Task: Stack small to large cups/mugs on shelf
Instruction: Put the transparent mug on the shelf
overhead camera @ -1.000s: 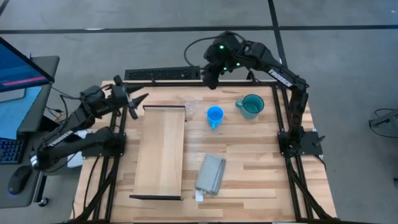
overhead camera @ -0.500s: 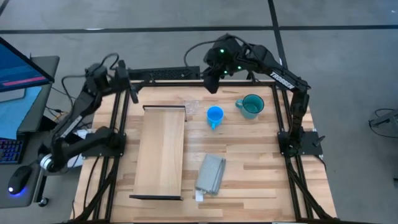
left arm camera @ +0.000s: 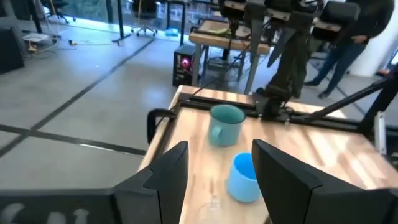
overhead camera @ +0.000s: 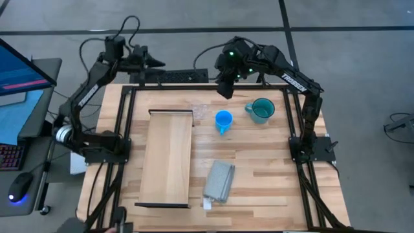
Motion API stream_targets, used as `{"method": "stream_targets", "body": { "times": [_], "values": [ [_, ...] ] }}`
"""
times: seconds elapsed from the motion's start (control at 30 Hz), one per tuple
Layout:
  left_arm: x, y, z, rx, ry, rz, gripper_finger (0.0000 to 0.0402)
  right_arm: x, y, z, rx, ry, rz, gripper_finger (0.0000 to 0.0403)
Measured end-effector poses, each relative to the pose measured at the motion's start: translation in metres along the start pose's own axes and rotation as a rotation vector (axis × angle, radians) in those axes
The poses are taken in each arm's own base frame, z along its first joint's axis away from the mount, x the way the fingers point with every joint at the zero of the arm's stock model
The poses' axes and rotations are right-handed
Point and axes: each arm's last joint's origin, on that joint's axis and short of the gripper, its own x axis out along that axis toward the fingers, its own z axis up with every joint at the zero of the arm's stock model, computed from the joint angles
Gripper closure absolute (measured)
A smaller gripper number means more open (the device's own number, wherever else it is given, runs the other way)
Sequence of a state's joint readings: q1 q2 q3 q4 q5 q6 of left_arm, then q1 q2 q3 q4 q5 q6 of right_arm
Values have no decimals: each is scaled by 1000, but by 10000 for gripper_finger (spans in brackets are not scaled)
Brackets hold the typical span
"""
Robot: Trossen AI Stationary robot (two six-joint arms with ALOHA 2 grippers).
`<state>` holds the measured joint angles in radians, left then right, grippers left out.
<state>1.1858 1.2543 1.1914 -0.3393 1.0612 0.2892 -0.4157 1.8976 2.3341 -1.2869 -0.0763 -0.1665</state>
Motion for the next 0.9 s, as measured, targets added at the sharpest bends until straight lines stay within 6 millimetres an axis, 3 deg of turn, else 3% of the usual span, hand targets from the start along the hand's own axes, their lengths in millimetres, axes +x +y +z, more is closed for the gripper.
{"method": "stream_targets", "body": {
  "times": [0.2, 0.4, 0.5, 0.7, 0.9],
  "values": [
    [13, 5, 10, 46, 101, 98, 233, -21, -24, -5, 28, -51, -14, 271],
    [20, -1, 12, 44, 135, 143, 233, -26, -42, -6, 34, -116, 61, 282],
    [23, -3, 10, 26, 146, 140, 233, -19, -47, -12, 27, -121, 108, 290],
    [25, -3, 9, 19, 156, 159, 233, 6, -57, -46, 86, -183, 157, 308],
    [25, -3, 9, 45, 167, 181, 233, 0, -46, -102, 157, -324, 123, 311]
  ]
}}
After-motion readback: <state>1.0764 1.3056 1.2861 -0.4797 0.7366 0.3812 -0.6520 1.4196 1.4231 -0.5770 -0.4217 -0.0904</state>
